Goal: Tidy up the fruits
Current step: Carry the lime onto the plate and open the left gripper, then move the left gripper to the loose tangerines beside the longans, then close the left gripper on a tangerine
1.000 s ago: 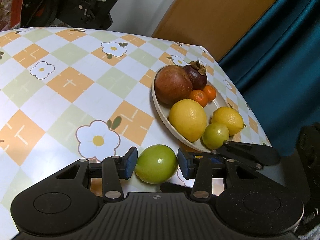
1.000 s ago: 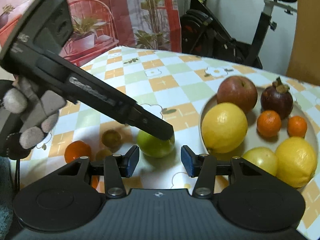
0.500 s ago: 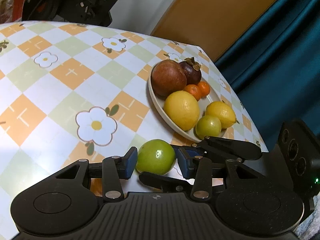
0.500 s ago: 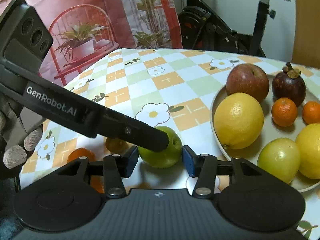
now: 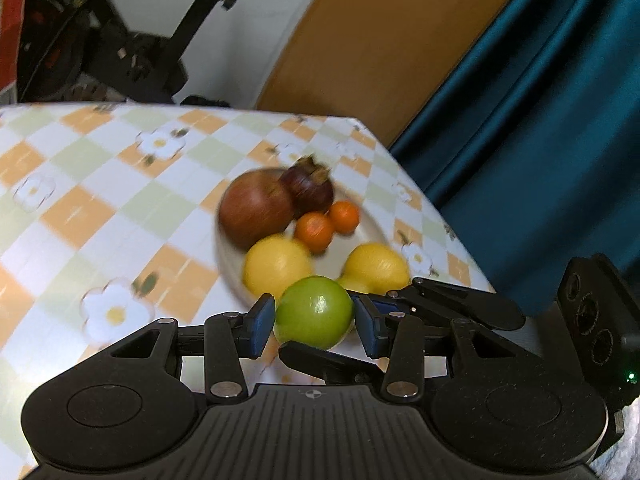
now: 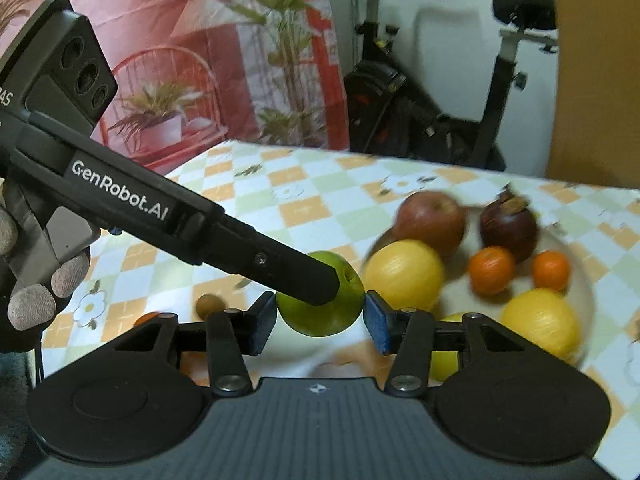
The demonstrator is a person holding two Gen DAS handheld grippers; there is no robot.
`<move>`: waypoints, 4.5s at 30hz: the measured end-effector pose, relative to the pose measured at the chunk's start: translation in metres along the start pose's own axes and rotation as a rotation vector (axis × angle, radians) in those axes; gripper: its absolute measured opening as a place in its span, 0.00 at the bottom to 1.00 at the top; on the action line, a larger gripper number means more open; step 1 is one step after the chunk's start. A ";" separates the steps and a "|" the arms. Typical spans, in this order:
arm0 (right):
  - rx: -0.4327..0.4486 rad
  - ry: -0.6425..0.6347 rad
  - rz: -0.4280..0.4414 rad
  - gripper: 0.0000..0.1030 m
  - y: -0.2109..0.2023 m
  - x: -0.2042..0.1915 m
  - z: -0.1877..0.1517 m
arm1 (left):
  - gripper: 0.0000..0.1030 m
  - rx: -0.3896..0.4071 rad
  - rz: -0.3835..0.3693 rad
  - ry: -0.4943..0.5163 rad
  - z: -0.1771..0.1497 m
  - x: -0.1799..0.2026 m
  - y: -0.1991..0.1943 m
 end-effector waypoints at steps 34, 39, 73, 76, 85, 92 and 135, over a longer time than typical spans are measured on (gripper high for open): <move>0.023 0.021 -0.138 0.50 0.002 0.073 0.033 | 0.44 -0.049 0.112 0.046 0.044 0.008 0.063; 0.044 0.037 -0.148 0.50 -0.008 0.071 0.034 | 0.47 -0.033 0.134 0.004 0.044 0.004 0.043; -0.027 0.008 0.030 0.50 -0.018 -0.057 -0.047 | 0.47 0.037 0.587 -0.007 -0.056 -0.029 -0.127; -0.046 -0.035 0.050 0.50 -0.016 -0.068 -0.056 | 0.47 0.032 0.595 -0.025 -0.065 -0.033 -0.128; -0.104 -0.090 0.072 0.50 -0.004 -0.087 -0.074 | 0.47 0.064 0.569 -0.095 -0.086 -0.035 -0.126; -0.129 -0.071 0.073 0.50 0.004 -0.088 -0.078 | 0.47 0.062 0.560 -0.086 -0.094 -0.032 -0.123; -0.157 -0.034 0.089 0.38 0.010 -0.079 -0.090 | 0.37 -0.087 0.295 0.001 -0.113 0.007 -0.067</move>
Point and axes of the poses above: each gripper's, at about its wrist camera, not at the fingertips, and y roughly the way its jaws point, x to its right, z to its top, the point moved 7 cm from there along y, roughly the way its jaws point, and after that the axes turned 15 degrees about y, right-handed, at the moved point
